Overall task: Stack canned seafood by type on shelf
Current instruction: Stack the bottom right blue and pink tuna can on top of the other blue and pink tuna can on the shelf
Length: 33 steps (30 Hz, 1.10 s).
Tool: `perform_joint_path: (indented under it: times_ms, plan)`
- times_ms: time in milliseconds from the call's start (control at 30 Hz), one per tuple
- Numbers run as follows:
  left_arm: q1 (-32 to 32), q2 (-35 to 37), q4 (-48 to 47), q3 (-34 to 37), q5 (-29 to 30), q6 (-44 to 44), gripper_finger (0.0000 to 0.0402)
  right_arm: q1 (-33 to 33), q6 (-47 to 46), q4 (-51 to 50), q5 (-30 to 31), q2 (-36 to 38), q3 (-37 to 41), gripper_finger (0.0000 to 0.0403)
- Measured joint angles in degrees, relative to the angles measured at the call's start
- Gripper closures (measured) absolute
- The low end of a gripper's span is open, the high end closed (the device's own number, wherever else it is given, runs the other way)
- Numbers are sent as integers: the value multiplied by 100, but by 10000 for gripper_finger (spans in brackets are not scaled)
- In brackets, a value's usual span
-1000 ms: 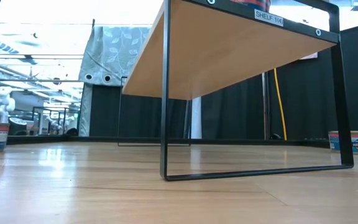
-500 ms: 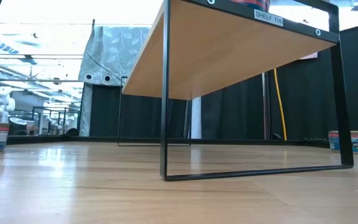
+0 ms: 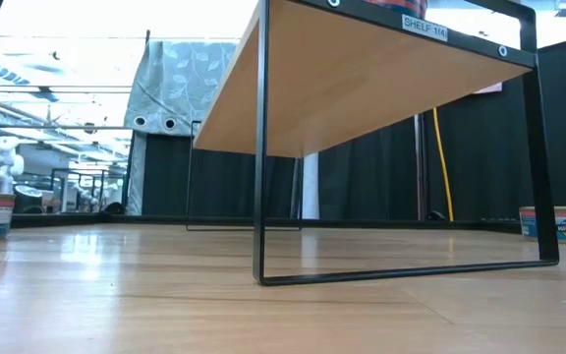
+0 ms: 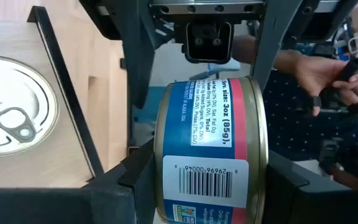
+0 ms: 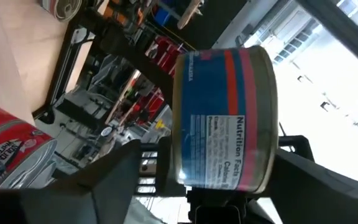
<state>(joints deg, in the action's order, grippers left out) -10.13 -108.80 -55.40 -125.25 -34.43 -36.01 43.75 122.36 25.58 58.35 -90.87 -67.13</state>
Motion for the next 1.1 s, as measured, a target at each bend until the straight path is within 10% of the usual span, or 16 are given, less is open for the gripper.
perform_joint_path:
  times_ms: [400, 733, 1100]
  plan:
    - [76, -76, -7, 0, 336, 57, 201, -39, 80, -165, 94, 0, 4, 238]
    - [184, -27, 103, -11, 1134, 45, 66, -35, -859, -476, 50, -13, 11, 222]
    - [127, 570, 12, -9, 2046, 923, 46, -20, -3528, -2142, 819, -9, 9, 228]
